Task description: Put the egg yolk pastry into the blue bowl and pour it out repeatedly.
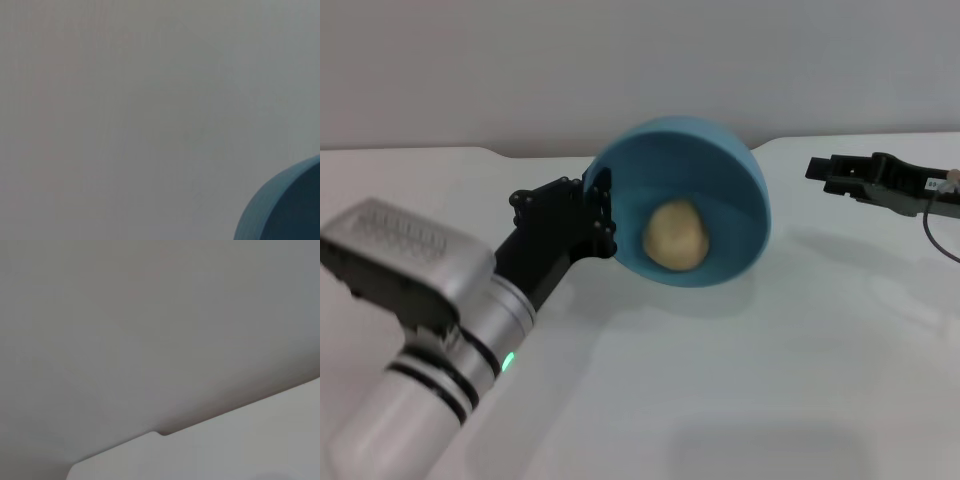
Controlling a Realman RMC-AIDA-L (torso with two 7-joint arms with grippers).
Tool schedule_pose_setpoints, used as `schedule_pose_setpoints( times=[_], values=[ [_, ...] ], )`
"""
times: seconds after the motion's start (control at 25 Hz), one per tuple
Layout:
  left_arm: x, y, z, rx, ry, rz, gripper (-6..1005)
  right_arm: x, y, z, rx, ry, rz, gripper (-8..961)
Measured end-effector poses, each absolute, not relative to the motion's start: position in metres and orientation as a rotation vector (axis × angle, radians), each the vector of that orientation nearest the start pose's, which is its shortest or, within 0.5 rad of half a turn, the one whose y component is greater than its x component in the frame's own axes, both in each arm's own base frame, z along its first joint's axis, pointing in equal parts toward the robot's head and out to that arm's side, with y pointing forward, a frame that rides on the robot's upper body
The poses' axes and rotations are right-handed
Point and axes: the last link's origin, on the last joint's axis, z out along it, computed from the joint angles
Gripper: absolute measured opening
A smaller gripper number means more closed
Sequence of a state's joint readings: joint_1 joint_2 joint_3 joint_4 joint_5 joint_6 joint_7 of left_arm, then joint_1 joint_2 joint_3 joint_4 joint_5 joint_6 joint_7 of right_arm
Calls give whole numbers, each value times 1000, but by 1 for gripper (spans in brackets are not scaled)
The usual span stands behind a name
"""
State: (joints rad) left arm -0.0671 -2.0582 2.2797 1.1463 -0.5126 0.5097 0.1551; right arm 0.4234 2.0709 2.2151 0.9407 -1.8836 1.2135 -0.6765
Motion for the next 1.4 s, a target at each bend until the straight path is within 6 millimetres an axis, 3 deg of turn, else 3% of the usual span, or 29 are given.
schedule_pose_setpoints(
  times=[0.44, 1.4],
  values=[
    [-198, 278, -96, -1957, -315, -888, 0, 265, 367, 34, -2054, 1704, 787, 402],
    [-192, 297, -85, -1850, -334, -1001, -1, 263, 369, 31, -2058, 1700, 823, 401]
  ],
)
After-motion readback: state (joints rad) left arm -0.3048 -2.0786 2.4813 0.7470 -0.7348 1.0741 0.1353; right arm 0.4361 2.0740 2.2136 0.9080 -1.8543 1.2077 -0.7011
